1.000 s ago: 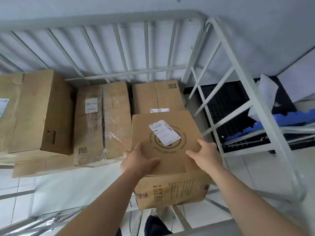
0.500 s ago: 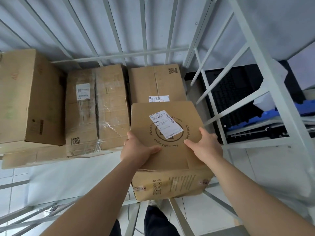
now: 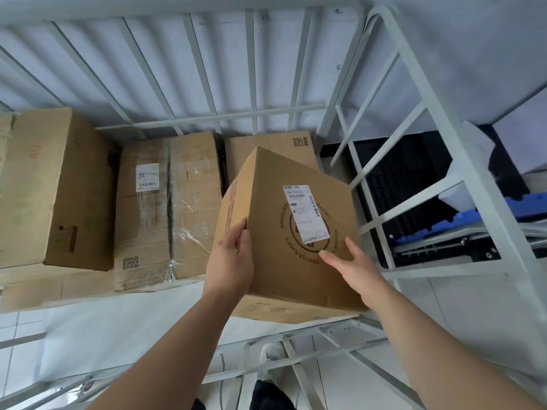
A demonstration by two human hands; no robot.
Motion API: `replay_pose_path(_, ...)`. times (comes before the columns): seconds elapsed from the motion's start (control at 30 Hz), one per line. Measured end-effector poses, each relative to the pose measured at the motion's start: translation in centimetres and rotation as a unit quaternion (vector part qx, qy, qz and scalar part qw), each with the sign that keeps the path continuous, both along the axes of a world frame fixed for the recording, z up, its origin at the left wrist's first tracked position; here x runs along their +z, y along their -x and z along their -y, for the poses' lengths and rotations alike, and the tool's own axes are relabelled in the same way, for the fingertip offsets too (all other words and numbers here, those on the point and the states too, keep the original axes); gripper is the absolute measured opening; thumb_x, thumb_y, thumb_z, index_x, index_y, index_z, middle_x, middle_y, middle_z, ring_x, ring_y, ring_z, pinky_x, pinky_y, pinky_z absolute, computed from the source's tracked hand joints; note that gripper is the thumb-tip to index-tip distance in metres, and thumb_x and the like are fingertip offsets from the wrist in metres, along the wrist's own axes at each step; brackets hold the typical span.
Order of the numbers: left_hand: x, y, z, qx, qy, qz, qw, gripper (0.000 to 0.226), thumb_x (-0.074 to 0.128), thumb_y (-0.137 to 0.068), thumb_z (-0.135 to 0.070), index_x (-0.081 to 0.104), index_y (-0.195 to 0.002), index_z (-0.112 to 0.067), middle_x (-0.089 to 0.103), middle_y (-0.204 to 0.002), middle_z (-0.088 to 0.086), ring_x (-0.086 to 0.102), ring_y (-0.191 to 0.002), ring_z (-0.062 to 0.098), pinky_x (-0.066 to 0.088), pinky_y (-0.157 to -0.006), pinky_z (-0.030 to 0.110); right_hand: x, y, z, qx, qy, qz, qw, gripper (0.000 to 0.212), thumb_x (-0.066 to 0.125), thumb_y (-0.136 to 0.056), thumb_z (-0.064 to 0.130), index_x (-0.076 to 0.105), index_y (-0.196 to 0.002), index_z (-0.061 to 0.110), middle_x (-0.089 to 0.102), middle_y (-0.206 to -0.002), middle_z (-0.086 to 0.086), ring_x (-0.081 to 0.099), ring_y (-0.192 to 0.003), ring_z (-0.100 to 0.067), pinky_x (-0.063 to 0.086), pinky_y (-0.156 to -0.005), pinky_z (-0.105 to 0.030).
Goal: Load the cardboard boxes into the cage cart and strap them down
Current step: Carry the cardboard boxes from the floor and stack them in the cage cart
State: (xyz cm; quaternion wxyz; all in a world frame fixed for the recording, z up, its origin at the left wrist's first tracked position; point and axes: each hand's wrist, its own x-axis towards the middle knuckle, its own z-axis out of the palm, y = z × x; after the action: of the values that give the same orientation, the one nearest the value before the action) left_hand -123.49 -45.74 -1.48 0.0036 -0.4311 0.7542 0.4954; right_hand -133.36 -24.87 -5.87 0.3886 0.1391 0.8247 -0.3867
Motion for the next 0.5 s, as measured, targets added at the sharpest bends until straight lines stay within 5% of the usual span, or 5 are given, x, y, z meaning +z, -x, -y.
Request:
replay_pose_path(0.2,-4.1,0.0,0.9,0.007,-0.112,-0.07,0.991,0.027,0.044,-0.098,-0.038,0.059,-0.117,-0.052,0.057,-0.117,-0.031,0.053,-0.115,0.002,0.044,-0.104,0.034,-2.6,0.3,0.8,-0.001,-0.004,0.025,1.0,0.11,0.066,-0.059,0.078,0.01,-0.148,0.046,0.015,-0.159,0.0,0.013,-0.145,-0.029,0.021,-0.112,-0.06)
replay_pose_path(0.37,-5.9,0.0,-0.9,-0.1,-0.098,-0.093,0.986,0.039,0.041,-0.099,-0.037,0.045,-0.137,-0.045,0.033,-0.134,-0.041,0.03,-0.132,-0.001,0.022,-0.116,0.03,-2.3,0.1,4.2,-0.008,0.032,0.059,0.998,0.124,0.062,-0.05,0.086,-0.008,-0.145,0.049,-0.002,-0.159,-0.004,-0.002,-0.146,-0.03,0.011,-0.112,-0.06)
replay_pose_path(0.5,-7.4,1.1,-0.1,-0.118,-0.106,-0.105,0.982,0.045,0.037,-0.101,-0.028,0.033,-0.146,-0.032,0.027,-0.151,-0.016,0.021,-0.142,0.006,0.013,-0.119,0.031,-1.3,1.2,5.9,0.002,0.045,0.06,0.997,0.129,0.062,-0.045,0.089,-0.007,-0.146,0.048,-0.009,-0.159,-0.003,-0.003,-0.146,-0.03,0.011,-0.112,-0.06)
